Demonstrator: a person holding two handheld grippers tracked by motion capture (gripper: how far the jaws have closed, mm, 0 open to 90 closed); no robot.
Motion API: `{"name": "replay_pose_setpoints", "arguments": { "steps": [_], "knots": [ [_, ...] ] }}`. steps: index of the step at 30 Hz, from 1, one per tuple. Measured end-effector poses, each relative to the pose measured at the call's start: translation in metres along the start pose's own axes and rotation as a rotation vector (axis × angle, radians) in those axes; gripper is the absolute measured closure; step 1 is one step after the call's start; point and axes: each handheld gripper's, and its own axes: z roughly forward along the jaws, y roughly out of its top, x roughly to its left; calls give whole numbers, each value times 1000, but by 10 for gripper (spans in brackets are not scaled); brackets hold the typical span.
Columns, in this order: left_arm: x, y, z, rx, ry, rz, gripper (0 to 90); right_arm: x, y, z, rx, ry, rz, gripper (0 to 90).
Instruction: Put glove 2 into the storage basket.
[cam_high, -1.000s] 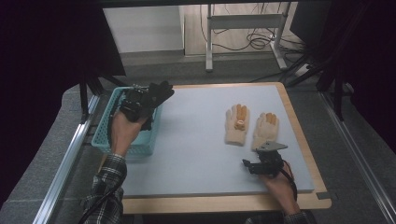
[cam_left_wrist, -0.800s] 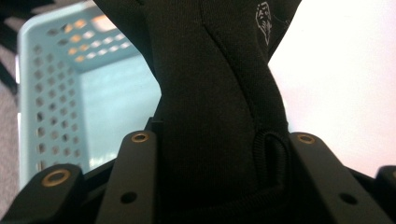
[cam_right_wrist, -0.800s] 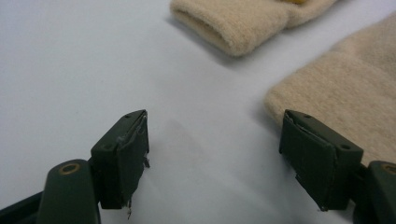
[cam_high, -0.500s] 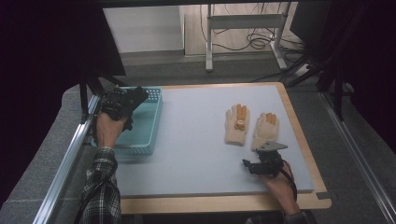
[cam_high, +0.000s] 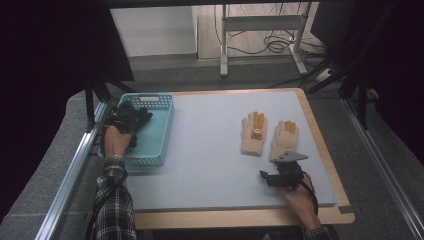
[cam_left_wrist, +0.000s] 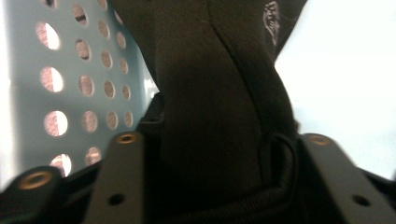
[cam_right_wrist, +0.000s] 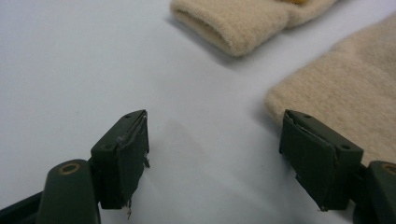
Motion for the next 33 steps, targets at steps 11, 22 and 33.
{"name": "replay_pose_setpoints", "arguments": {
  "steps": [11,22,33],
  "knots": [
    [1,2,-24,-32,-95,30,82,0,0,0,0,1,-1,234],
    [-10,-9,-69,-220,-306,83,25,0,0,0,0,0,-1,234],
    [-61,-15,-109,-367,-341,248,6,0,0,0,-1,-1,0,234]
  ]
}}
